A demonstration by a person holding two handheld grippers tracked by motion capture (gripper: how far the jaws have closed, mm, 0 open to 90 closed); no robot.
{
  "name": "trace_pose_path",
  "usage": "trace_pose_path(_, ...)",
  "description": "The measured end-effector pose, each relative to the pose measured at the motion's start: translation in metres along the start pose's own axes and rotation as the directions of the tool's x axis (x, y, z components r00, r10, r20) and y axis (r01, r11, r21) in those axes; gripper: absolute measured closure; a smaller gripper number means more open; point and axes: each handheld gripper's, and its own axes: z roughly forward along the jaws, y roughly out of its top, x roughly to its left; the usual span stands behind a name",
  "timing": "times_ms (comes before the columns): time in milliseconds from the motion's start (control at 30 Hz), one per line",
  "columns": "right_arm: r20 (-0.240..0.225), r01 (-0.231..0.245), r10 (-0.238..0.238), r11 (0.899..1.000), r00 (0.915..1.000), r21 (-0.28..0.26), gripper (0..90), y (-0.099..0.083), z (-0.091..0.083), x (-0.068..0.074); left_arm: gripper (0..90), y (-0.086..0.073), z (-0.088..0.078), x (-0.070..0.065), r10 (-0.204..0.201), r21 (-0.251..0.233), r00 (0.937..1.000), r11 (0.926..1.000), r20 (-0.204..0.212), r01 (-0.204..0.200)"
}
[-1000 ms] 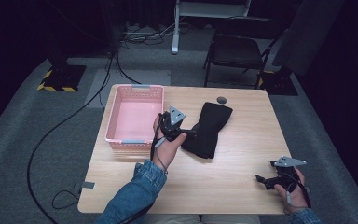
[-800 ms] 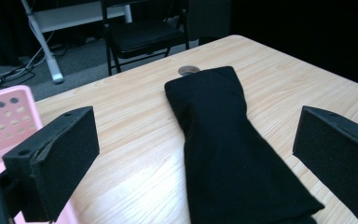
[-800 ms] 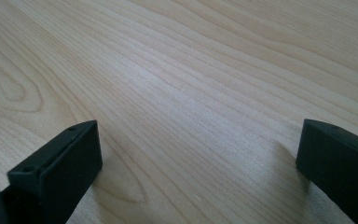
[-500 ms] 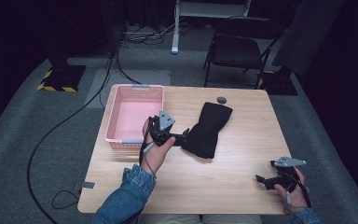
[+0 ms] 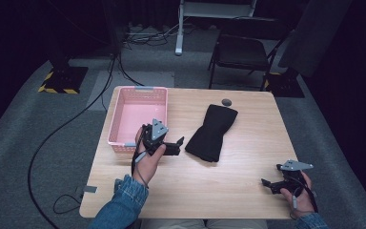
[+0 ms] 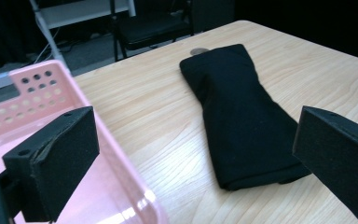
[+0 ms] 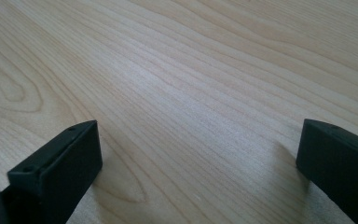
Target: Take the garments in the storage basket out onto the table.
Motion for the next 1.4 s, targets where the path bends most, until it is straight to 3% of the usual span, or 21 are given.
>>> trace_pose_path(633,0.001,-0.001,0.001,1.000,1.0000,0.000,0.0,0.000,0.000,0.000,0.0,-0.026,-0.023,0.014,0.012,0.003,0.9988,0.9999,-0.048,-0.011)
trace_pose_path(1400,0.003,-0.003,0.003,1.000,1.0000,0.000,0.0,0.000,0.000,0.000,0.0,-0.056,-0.035,0.021,0.021,0.030,0.9982,0.9994,-0.056,-0.019)
